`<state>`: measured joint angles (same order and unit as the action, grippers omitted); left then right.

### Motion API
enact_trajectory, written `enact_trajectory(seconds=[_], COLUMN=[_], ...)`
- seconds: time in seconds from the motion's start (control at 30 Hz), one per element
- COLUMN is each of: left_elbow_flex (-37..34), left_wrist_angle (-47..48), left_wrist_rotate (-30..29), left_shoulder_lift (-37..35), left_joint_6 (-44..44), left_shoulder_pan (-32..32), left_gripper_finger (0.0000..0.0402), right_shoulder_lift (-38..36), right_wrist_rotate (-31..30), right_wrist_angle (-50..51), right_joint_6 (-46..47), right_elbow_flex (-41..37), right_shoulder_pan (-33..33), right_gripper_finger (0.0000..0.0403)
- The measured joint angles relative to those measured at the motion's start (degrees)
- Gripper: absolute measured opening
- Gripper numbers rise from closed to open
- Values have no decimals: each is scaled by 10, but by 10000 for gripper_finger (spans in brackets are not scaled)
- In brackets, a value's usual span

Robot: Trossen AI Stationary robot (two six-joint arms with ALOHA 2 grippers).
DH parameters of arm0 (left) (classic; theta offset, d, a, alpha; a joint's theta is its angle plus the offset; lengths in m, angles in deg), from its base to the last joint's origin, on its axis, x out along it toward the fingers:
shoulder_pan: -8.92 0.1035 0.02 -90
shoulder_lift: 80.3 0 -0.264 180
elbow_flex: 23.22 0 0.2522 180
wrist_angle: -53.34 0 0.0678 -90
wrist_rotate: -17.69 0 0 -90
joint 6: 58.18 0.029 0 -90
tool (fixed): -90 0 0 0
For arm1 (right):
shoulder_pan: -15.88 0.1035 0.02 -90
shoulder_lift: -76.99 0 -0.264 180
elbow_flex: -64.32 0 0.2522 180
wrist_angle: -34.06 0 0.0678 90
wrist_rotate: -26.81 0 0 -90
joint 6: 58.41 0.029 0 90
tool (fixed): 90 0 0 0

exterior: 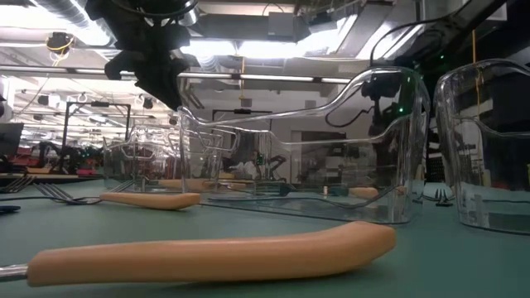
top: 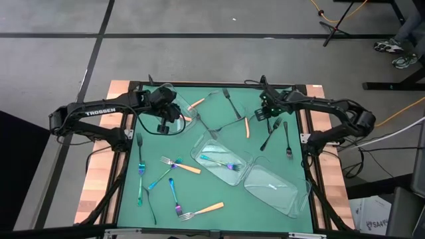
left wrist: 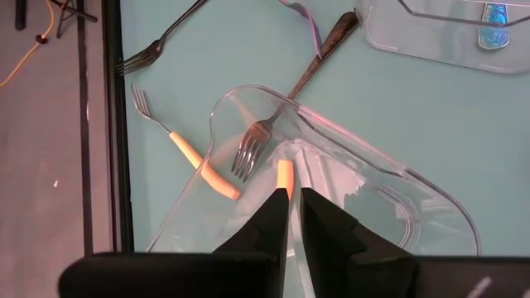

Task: Sort silverware by color (type)
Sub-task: Put the black fork into the bottom transparent bin

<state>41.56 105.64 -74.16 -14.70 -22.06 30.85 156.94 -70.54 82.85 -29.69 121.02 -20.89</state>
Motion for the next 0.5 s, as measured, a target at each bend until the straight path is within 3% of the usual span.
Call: enact_trajectory(seconds=[0.5], left_elbow_flex=[0], left_wrist_angle=[0], left_wrist_rotate=[0], left_shoulder_lift=[0], left_joint_6=[0], left_shoulder_pan=[0], left_gripper_finger=[29], right_shoulder_lift=[75], right_wrist_rotate=[-7], right_wrist_angle=[-23], right_joint_6=[0], right_elbow_flex=[0], right_shoulder_pan=[0], right_gripper_finger=[95])
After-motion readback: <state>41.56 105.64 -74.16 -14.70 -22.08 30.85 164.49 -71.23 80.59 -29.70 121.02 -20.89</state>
